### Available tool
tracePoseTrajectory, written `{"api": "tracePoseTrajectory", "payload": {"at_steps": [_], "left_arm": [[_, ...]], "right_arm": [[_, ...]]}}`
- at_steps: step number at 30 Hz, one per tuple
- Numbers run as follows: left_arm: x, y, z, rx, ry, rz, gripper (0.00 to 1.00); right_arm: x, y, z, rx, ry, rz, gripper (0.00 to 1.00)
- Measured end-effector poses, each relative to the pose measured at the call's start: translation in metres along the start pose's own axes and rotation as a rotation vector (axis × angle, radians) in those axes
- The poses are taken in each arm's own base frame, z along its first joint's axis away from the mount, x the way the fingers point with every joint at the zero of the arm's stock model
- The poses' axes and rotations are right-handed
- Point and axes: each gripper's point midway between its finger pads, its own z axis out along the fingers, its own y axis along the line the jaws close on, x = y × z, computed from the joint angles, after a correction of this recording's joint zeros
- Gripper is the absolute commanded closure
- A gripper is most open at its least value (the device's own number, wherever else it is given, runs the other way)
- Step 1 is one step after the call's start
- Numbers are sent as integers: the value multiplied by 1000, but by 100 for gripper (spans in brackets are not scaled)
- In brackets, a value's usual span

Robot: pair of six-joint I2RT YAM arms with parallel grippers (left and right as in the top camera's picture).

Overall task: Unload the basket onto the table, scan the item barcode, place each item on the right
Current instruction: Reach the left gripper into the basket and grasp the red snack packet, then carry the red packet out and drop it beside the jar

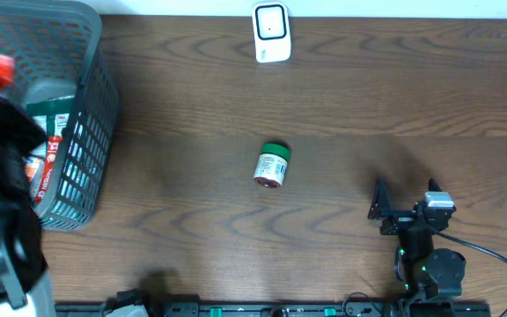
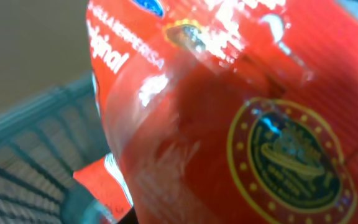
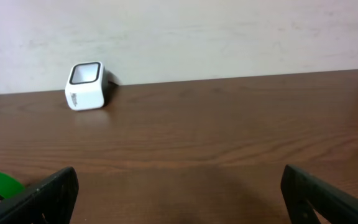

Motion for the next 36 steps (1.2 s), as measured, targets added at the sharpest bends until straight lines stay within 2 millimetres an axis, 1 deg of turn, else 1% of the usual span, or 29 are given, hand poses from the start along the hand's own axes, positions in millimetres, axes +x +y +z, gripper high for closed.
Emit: {"api": "tracePoseTrajectory", "payload": {"at_steps": [3,4,7,8,9,10,13,16,18,19,20,21,22,25,27,28,29,30,31,32,36], "left_arm": [[35,-29,-10,91,128,17,92],[59,-48,-13,143,219,36,92],[97,-70,-8,162,369,87,92],[112,-82,-6,182,424,117,92],[126,-96,-2,193,473,144,92],[137,-105,3,194,510,165,92],[182,-136,21,180,642,256,92],[223,-160,35,150,742,330,92],[264,-180,51,112,824,400,93],[280,-187,57,99,845,421,92],[291,-192,62,92,861,435,92],[308,-200,71,83,877,455,92],[328,-206,80,66,903,485,92],[376,-212,102,22,962,541,92],[394,-211,113,1,981,554,92],[400,-211,116,-5,988,557,89],[403,-211,118,-9,991,560,78],[405,-211,120,-11,992,561,50],[406,-211,120,-15,993,556,32],[406,-211,120,-12,992,559,26],[402,-214,119,11,998,559,24]], "right_arm": [[0,0,0,0,0,0,1],[0,0,0,0,0,0,1],[0,0,0,0,0,0,1],[0,0,0,0,0,0,1],[0,0,0,0,0,0,1],[0,0,0,0,0,0,1],[0,0,0,0,0,0,1],[0,0,0,0,0,0,1],[0,0,0,0,0,0,1],[0,0,0,0,0,0,1],[0,0,0,0,0,0,1],[0,0,0,0,0,0,1],[0,0,0,0,0,0,1],[0,0,0,0,0,0,1],[0,0,0,0,0,0,1],[0,0,0,0,0,0,1],[0,0,0,0,0,0,1],[0,0,0,0,0,0,1],[0,0,0,0,0,0,1],[0,0,0,0,0,0,1],[0,0,0,0,0,0,1]]}}
